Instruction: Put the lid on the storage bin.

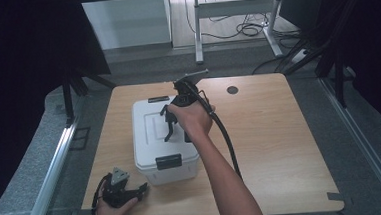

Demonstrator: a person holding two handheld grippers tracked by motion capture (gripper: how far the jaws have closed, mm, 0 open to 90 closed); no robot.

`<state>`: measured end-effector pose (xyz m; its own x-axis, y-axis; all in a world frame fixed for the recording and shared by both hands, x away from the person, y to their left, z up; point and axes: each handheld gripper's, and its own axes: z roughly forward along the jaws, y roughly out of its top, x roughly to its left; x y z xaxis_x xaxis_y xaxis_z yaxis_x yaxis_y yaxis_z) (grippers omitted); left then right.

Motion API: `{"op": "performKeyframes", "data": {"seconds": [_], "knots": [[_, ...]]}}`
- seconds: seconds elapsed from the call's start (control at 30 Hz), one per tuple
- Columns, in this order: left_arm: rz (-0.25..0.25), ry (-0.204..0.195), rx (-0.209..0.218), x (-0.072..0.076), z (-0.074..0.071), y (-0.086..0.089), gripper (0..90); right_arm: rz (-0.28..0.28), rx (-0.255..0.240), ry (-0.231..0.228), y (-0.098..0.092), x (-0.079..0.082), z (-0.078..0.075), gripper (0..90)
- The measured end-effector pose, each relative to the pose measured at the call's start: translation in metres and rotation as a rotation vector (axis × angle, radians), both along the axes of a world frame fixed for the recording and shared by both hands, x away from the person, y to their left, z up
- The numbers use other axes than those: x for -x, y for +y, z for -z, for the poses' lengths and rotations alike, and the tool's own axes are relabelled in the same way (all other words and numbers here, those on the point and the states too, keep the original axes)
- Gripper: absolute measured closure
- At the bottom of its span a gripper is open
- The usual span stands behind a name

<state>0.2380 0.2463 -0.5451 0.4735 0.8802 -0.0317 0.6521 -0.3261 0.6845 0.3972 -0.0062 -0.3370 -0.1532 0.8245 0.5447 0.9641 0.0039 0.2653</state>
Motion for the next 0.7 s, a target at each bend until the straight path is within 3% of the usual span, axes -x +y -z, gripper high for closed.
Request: {"op": "performKeyframes", "data": {"seconds": [0.33, 0.7], "knots": [[0.002, 0.002, 0.000, 0.000, 0.000, 0.000, 12.7, 0.015, 0.012, 0.035, 0.003, -0.005, 0.019, 84.9], [0.002, 0.002, -0.001, 0.000, 0.000, 0.000, 12.7, -0.008, 0.036, 0.019, 0.005, -0.002, 0.021, 82.7]]}}
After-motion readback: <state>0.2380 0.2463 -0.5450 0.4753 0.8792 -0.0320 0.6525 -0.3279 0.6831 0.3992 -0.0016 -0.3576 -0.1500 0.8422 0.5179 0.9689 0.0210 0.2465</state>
